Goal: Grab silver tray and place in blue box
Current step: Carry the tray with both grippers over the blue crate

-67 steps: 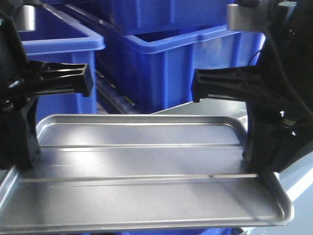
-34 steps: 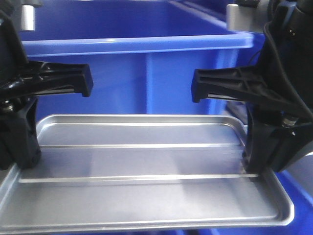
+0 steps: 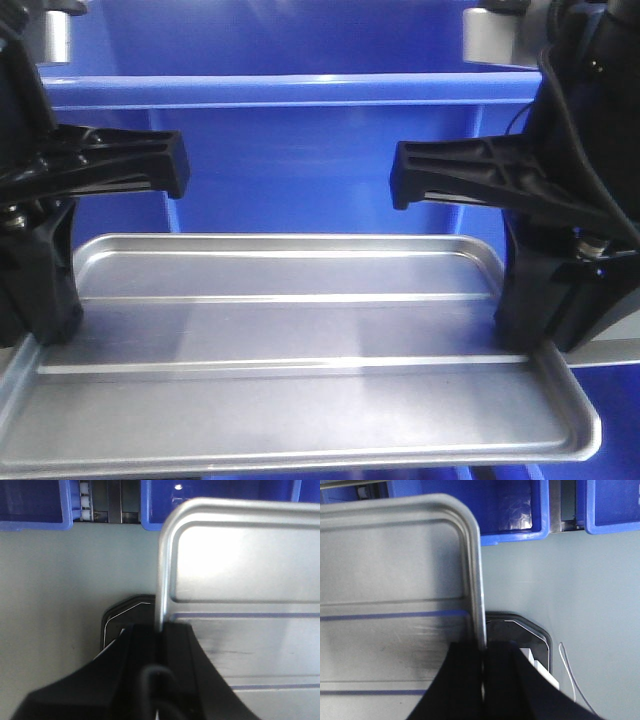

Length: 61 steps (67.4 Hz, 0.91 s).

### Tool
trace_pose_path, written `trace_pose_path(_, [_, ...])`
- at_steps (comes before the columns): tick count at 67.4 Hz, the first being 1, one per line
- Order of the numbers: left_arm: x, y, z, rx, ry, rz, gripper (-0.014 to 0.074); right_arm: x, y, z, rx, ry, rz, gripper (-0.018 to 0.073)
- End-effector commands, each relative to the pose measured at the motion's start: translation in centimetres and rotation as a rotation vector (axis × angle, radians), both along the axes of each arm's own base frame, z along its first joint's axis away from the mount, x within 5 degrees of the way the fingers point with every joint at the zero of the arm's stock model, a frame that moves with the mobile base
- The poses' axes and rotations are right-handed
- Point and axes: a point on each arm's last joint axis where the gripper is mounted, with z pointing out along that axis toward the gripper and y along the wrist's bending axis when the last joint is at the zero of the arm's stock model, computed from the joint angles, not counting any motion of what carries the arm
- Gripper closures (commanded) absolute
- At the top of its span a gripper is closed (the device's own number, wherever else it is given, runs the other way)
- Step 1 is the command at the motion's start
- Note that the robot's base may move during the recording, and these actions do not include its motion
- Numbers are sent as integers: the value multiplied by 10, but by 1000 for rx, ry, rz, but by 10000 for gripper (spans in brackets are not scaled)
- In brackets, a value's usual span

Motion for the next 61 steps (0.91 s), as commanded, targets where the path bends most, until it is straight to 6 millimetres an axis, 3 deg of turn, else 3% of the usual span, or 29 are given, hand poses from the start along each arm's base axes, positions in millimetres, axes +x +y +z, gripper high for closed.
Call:
trace_pose_path(1, [-1, 0, 14, -30, -45, -15, 697, 2, 0, 16, 36, -74, 13, 509])
trace_pose_path(61, [-1, 0, 14, -32, -46, -15, 697, 2, 0, 16, 36, -74, 13, 509])
